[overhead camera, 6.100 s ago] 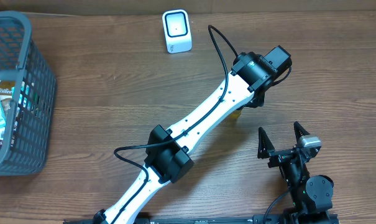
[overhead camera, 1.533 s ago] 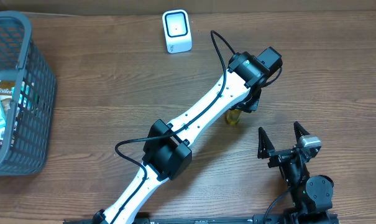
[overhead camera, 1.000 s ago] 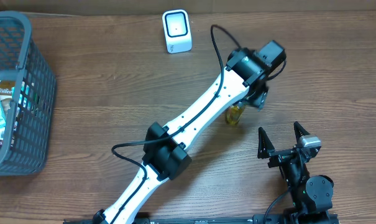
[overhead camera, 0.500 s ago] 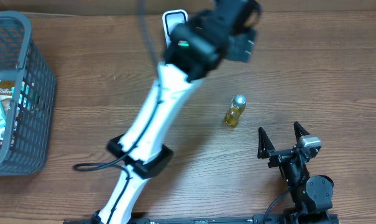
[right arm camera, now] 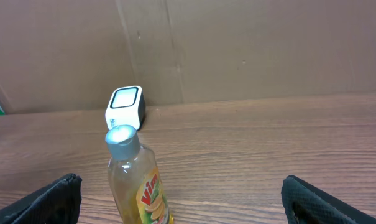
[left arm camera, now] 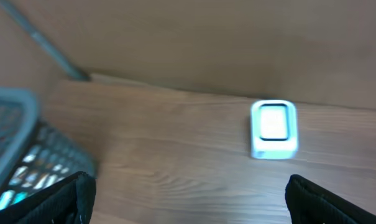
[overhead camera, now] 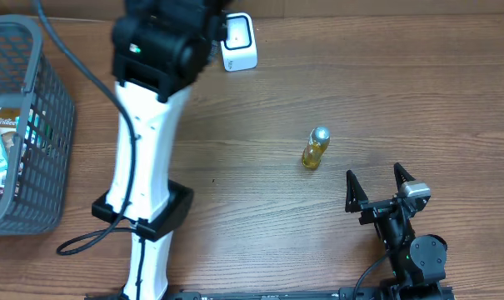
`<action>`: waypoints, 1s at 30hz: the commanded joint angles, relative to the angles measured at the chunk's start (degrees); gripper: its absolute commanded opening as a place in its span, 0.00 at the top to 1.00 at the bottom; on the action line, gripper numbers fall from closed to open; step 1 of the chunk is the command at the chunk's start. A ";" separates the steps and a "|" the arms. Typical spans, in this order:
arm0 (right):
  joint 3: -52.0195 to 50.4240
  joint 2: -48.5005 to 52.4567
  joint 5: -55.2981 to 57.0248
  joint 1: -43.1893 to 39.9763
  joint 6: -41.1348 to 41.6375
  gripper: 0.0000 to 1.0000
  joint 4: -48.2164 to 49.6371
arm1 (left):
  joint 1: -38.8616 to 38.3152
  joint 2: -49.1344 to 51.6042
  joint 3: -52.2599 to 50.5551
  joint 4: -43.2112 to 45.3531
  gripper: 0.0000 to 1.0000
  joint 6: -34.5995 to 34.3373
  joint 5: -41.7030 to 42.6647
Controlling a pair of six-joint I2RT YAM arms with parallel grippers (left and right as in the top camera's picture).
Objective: Scan the item barcode
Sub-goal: 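Swing the left gripper left and lower it into the grey basket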
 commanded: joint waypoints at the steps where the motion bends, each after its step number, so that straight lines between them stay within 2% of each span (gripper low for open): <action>1: -0.59 -0.57 -0.26 0.11 0.00 0.00 0.11 | 3.87 -0.50 0.48 -0.92 0.00 1.01 1.73; 6: -0.59 -0.57 -0.26 0.11 0.00 0.00 0.11 | 9.01 -0.50 0.48 -1.42 0.00 0.90 2.40; 30: -0.59 -0.57 -0.26 0.11 0.00 0.00 0.11 | 44.81 -0.68 0.42 -1.42 0.00 2.38 30.10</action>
